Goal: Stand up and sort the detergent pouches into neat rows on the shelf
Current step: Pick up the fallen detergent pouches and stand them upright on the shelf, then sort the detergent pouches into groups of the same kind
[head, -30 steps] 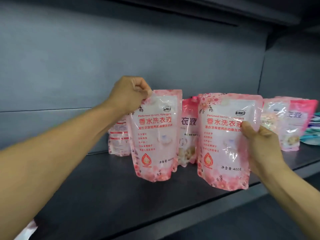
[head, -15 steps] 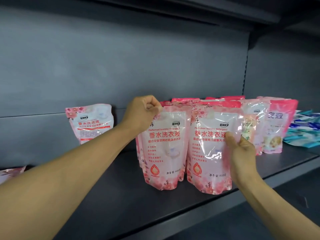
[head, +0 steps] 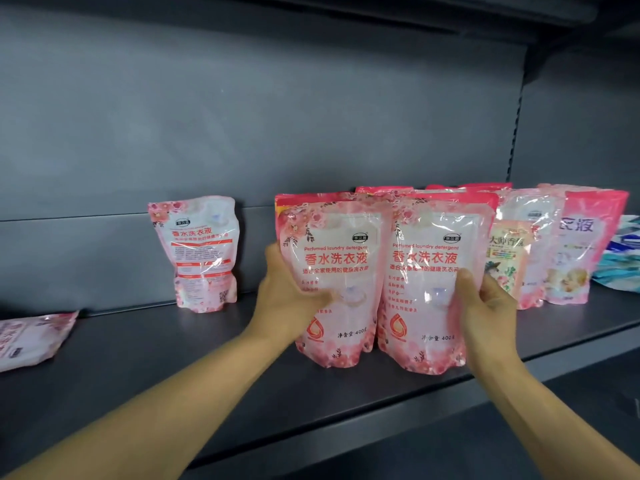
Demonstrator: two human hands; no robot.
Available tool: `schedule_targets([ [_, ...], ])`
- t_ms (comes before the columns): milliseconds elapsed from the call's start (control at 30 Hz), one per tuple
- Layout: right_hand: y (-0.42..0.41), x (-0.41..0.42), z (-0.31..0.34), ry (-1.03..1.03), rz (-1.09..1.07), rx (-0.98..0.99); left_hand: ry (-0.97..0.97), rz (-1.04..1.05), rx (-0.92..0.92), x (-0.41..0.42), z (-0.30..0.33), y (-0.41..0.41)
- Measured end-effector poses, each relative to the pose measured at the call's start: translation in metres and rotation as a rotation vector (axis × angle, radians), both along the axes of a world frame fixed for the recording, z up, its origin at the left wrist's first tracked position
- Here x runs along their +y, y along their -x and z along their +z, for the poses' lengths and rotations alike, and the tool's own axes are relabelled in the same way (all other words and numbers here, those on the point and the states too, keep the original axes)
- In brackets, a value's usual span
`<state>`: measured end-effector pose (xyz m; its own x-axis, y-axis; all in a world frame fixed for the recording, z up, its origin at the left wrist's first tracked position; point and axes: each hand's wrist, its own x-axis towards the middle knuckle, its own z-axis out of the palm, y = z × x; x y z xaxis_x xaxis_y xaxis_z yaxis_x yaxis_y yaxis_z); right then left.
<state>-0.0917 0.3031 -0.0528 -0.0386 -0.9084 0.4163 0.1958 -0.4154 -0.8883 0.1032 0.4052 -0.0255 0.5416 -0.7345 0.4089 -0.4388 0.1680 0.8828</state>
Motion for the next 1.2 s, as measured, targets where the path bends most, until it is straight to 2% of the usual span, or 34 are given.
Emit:
schedule_targets([
  [100, 0.000, -0.006, 0.002, -0.007, -0.014, -0.008, -0.124, 0.030, -0.010, 0.000, -0.026, 0.008],
  [433, 0.007, -0.012, -0.005, 0.055, -0.030, 0.063, -0.148, 0.111, -0.071, -0.002, -0.033, 0.011],
  [567, 0.014, -0.004, -0.004, 0.106, -0.030, 0.217, -0.180, 0.114, -0.094, 0.001, -0.033, 0.012],
  [667, 0.019, 0.005, -0.004, 0.197, -0.156, 0.454, -0.224, 0.119, -0.111, 0.006, -0.034, 0.011],
  [800, 0.011, 0.035, 0.000, 0.514, -0.252, 0.636, -0.288, 0.148, -0.165, 0.023, -0.033, 0.003],
  [933, -0.024, 0.074, 0.008, 0.680, -0.106, 0.660, -0.368, 0.189, -0.283, 0.064, -0.021, -0.014],
  [1067, -0.070, 0.111, 0.013, 0.723, 0.152, 0.702, -0.456, 0.257, -0.420, 0.126, -0.003, -0.051],
  [1200, -0.128, 0.145, 0.015, 0.719, 0.349, 0.735, -0.476, 0.377, -0.450, 0.199, 0.017, -0.096],
])
